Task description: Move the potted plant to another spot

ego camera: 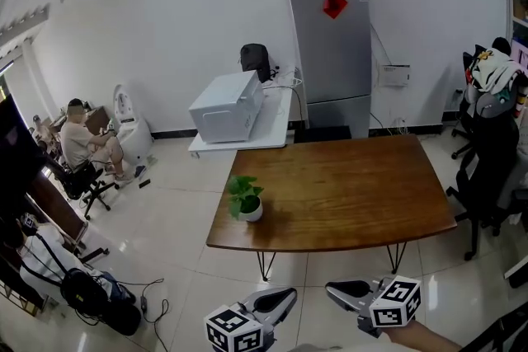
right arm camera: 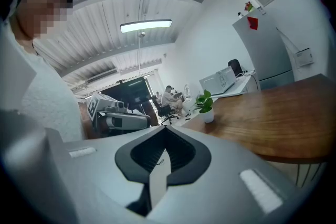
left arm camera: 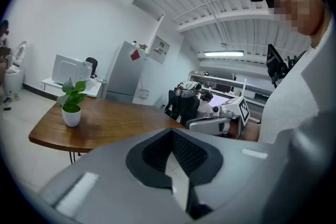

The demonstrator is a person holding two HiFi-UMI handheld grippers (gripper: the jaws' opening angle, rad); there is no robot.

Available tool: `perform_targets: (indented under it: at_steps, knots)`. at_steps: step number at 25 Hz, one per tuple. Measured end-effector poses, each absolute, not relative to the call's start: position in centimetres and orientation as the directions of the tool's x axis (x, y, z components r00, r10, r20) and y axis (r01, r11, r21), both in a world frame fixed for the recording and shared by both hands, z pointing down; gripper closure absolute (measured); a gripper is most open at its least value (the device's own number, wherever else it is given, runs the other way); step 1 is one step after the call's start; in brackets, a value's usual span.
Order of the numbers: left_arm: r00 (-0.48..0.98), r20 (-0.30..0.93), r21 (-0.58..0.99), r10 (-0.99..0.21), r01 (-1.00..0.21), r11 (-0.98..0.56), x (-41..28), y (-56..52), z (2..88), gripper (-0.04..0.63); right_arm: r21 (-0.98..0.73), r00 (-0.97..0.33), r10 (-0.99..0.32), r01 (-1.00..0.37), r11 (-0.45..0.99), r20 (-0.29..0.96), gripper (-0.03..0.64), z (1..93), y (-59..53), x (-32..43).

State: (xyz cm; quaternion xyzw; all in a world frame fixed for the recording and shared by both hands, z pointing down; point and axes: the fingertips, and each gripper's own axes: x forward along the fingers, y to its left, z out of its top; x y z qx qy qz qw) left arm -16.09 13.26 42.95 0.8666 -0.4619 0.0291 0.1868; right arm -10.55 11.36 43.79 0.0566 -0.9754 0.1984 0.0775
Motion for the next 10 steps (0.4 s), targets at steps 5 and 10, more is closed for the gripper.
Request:
perform_targets:
  at_steps: [5, 10]
  knots:
    - [0.569, 0.208, 0.314, -0.795, -0.809, -0.497, -18.0, 14.3, 42.6, 0.598, -0.364, -0.98, -0.072, -0.137, 0.921, 0.188, 0.614, 43.8, 12.3, -12.5]
    - [0.576, 0.207, 0.323, -0.791, -0.803, -0.501, -17.2, 14.2, 42.3, 0.598, -0.365, -0.978, -0.079, -0.147, 0.919, 0.195, 0.614, 43.4, 12.3, -11.6]
